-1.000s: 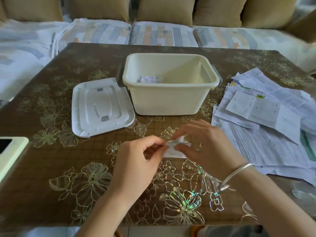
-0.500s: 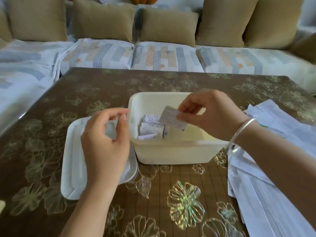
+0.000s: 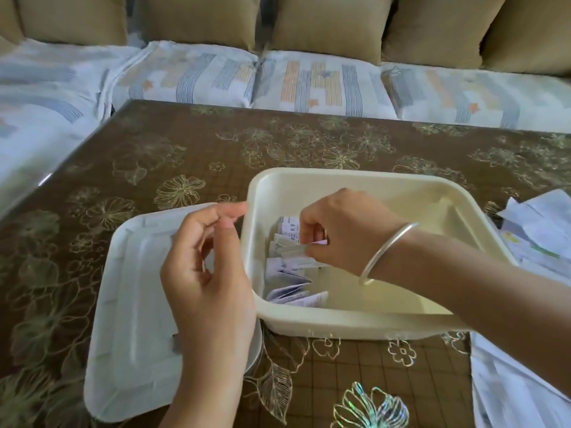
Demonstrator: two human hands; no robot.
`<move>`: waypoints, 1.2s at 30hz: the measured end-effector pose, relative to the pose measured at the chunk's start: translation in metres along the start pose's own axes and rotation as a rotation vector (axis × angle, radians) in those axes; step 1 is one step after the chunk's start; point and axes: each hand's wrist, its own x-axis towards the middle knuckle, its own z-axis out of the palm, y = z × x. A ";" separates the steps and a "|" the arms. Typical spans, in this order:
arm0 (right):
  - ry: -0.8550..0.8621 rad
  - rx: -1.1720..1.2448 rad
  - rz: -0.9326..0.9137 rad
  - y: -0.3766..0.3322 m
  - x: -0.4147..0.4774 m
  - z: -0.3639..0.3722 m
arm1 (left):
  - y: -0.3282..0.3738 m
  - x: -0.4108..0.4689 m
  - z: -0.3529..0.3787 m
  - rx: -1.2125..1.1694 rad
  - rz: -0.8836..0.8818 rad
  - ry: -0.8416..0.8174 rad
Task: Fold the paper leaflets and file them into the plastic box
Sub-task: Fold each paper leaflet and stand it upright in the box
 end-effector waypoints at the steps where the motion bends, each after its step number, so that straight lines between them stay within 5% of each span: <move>1: -0.009 -0.014 -0.010 -0.001 0.000 0.002 | -0.001 0.000 0.000 -0.002 -0.005 -0.002; 24: -0.202 0.049 0.057 -0.005 -0.002 0.003 | 0.005 0.000 -0.003 0.008 -0.016 -0.034; 36: -0.054 -0.124 -0.015 -0.017 0.008 0.012 | 0.004 0.000 -0.005 0.036 0.013 -0.041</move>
